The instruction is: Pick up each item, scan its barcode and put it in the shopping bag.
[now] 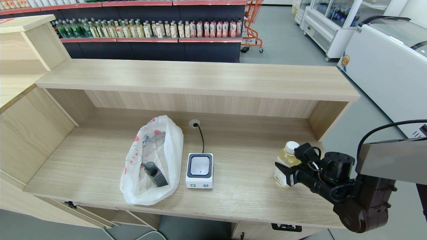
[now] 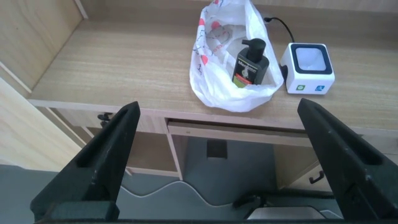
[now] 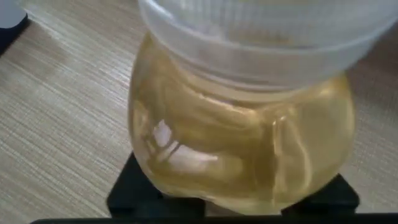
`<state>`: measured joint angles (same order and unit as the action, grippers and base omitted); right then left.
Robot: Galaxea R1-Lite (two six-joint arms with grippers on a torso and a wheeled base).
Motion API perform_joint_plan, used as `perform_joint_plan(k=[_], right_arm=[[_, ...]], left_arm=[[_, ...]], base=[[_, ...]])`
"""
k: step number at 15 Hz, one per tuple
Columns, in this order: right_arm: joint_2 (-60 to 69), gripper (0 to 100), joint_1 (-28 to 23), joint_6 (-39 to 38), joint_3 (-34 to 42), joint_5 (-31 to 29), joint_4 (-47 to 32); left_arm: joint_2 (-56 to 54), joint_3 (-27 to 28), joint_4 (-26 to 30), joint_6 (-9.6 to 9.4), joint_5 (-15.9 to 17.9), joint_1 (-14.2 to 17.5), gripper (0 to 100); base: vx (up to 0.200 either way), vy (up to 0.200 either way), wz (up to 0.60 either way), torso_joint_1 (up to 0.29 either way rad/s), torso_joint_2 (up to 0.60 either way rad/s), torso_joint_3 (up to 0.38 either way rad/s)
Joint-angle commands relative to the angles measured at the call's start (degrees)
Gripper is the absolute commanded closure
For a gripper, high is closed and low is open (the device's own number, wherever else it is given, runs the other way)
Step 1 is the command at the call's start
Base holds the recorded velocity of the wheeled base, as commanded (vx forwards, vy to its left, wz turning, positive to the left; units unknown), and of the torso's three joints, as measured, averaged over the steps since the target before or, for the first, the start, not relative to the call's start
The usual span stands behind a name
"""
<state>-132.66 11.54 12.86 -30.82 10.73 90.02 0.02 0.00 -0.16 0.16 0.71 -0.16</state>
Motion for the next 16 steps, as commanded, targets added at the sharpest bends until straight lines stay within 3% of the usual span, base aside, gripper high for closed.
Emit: perform_joint_plan(k=[1,8,9,13,16], right_arm=[[-0.32,100,-0.65,0.41,-0.30,0.43,-0.02],[2.49,100,-4.25,2.17,-0.12,4.92,-0.02],[6.01,100,-5.92,-1.35,0.14,9.93,-0.98],[27.72,100,-14.01,-6.45,0.23,30.93,-26.91],[37.03,100,-15.06,-7.68,0.58,41.39,-36.40]], left_arm=[[0.06,0.00,-0.02,0.02,0.00,-0.02,0],[0.06,0.00,-0.02,0.02,0.00,-0.02,0],[-0.02,0.00,-0.02,0.02,0.00,-0.02,0],[0.06,0.00,-0.02,0.02,0.00,-0.02,0],[0.06,0.00,-0.02,0.02,0.00,-0.02,0]], base=[[0.000,0.000,0.00,0.000,0.00,0.000],[0.000,0.000,0.00,0.000,0.00,0.000],[0.000,0.000,0.00,0.000,0.00,0.000],[0.000,0.000,0.00,0.000,0.00,0.000],[0.000,0.000,0.00,0.000,0.00,0.000]])
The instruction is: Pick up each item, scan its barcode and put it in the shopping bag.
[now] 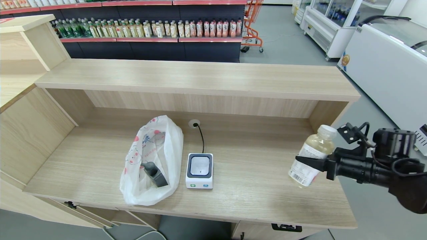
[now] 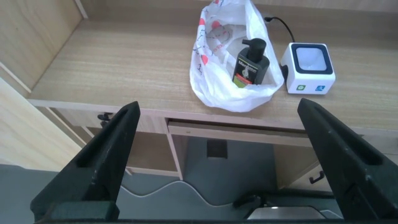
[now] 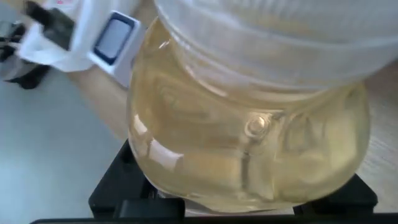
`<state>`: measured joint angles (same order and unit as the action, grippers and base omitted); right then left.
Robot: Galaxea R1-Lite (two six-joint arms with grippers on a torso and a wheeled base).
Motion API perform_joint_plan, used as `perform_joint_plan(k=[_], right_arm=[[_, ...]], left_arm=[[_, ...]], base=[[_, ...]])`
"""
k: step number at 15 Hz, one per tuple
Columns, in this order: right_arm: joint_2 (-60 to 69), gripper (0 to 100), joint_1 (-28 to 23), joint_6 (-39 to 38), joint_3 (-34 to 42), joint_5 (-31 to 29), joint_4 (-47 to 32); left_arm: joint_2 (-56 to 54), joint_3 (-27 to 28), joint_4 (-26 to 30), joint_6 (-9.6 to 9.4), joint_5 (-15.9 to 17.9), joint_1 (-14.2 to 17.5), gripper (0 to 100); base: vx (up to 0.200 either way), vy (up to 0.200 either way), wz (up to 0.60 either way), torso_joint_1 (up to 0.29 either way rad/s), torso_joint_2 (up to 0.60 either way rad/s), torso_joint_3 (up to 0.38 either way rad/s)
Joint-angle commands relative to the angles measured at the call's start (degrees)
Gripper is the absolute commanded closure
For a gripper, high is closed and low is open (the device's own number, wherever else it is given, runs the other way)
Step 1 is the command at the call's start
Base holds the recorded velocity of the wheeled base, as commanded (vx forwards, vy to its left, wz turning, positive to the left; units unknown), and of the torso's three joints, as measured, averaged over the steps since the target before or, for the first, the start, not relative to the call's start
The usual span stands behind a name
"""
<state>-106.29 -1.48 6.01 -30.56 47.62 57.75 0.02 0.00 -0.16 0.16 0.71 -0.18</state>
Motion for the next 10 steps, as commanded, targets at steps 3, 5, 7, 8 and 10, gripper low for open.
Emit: perform_joint_plan(k=[3,5,7,8,10], right_arm=[[12.95,100,-1.51,-1.35,3.93,10.92,-4.49],[13.48,100,-1.34,-1.79,5.25,13.12,-4.75],[14.88,100,2.35,-4.87,5.78,13.12,-5.80],[15.67,100,4.11,-6.36,6.30,13.12,-5.80],[17.78,100,8.51,-7.59,7.53,12.94,-5.80]], left_arm=[[0.06,0.00,-0.02,0.02,0.00,0.01,0],[0.06,0.00,-0.02,0.02,0.00,0.01,0],[0.06,0.00,-0.02,0.02,0.00,0.01,0],[0.06,0.00,-0.02,0.02,0.00,0.01,0],[0.06,0.00,-0.02,0.02,0.00,0.01,0]], base=[[0.000,0.000,0.00,0.000,0.00,0.000],[0.000,0.000,0.00,0.000,0.00,0.000],[0.000,0.000,0.00,0.000,0.00,0.000],[0.000,0.000,0.00,0.000,0.00,0.000],[0.000,0.000,0.00,0.000,0.00,0.000]])
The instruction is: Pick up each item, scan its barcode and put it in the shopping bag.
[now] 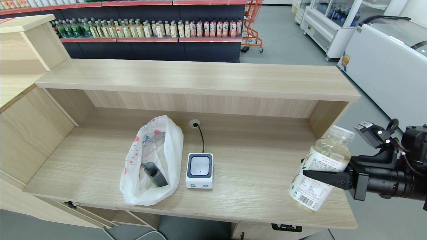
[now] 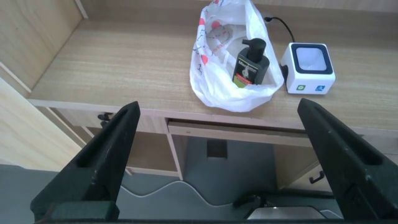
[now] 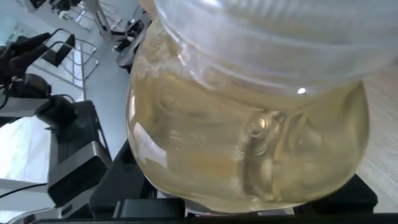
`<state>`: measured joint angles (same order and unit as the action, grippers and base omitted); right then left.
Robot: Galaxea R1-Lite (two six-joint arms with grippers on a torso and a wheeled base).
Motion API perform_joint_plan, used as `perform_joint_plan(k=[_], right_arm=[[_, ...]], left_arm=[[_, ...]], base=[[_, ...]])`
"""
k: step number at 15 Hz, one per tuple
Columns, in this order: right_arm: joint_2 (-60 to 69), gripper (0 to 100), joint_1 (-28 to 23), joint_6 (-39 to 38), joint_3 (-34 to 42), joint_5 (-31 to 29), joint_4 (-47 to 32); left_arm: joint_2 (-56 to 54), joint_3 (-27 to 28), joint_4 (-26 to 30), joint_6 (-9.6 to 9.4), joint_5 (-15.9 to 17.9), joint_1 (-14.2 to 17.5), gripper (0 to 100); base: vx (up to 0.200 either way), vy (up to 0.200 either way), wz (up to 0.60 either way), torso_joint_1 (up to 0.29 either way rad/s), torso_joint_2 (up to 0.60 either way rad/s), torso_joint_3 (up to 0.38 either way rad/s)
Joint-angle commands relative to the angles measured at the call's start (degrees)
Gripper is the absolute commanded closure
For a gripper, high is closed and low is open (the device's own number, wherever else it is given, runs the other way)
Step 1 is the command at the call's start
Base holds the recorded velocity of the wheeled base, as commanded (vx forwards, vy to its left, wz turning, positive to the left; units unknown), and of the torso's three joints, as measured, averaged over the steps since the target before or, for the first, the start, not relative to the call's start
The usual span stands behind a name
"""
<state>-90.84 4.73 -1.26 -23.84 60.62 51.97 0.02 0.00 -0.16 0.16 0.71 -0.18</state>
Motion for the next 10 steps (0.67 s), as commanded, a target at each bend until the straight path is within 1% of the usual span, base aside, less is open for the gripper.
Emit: perform_joint_plan(k=[1,3,5,7,10], right_arm=[[3.31,100,4.94,-0.41,1.70,-0.07,-0.11],[3.74,100,8.19,-0.41,2.49,-1.30,-0.11],[6.03,100,12.50,-0.59,3.63,-3.58,-0.20],[7.70,100,15.13,-1.29,4.33,-5.16,-0.29],[9.02,100,17.77,-2.96,5.12,-7.27,-0.20]], left_arm=[[0.06,0.00,-0.02,0.02,0.00,0.01,0],[0.06,0.00,-0.02,0.02,0.00,0.01,0],[0.06,0.00,-0.02,0.02,0.00,0.01,0],[0.06,0.00,-0.02,0.02,0.00,0.01,0],[0.06,0.00,-0.02,0.02,0.00,0.01,0]], base=[[0.000,0.000,0.00,0.000,0.00,0.000],[0.000,0.000,0.00,0.000,0.00,0.000],[0.000,0.000,0.00,0.000,0.00,0.000],[0.000,0.000,0.00,0.000,0.00,0.000],[0.000,0.000,0.00,0.000,0.00,0.000]])
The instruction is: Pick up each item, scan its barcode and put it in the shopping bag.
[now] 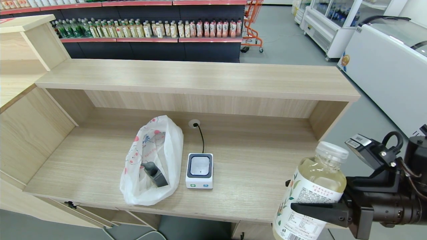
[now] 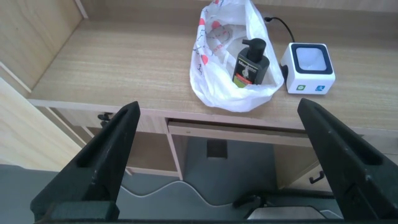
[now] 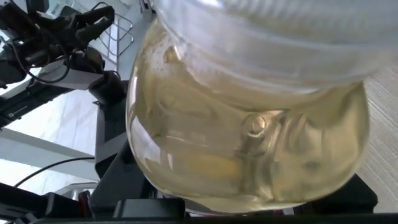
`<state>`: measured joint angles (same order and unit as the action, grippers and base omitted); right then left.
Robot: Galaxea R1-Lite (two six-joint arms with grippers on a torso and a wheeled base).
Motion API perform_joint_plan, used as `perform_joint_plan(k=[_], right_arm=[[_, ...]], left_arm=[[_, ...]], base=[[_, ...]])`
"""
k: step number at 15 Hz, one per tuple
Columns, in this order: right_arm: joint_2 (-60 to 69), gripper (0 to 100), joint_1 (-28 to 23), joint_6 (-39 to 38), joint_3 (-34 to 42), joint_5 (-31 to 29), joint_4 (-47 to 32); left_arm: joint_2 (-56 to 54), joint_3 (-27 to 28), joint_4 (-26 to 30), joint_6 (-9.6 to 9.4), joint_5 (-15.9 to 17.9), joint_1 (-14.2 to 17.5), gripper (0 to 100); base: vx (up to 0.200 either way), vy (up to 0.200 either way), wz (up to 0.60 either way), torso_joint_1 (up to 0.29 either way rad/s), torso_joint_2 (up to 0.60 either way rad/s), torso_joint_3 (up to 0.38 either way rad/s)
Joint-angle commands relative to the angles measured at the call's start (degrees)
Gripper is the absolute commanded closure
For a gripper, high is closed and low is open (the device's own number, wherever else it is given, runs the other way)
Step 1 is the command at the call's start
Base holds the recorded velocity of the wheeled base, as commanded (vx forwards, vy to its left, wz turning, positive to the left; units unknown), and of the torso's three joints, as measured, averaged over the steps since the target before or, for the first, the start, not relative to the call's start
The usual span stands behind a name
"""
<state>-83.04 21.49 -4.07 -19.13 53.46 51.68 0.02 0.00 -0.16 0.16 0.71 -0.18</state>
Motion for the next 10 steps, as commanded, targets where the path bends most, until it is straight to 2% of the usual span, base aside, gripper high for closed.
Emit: perform_joint_plan(k=[1,10], right_arm=[[1.30,100,1.54,-0.41,0.49,-0.11,0.09],[-0.19,100,5.23,-1.11,0.93,-0.28,0.09]], left_arm=[[0.06,0.00,-0.02,0.02,0.00,0.01,0],[0.06,0.00,-0.02,0.02,0.00,0.01,0]], base=[[0.000,0.000,0.00,0.000,0.00,0.000],[0.000,0.000,0.00,0.000,0.00,0.000]])
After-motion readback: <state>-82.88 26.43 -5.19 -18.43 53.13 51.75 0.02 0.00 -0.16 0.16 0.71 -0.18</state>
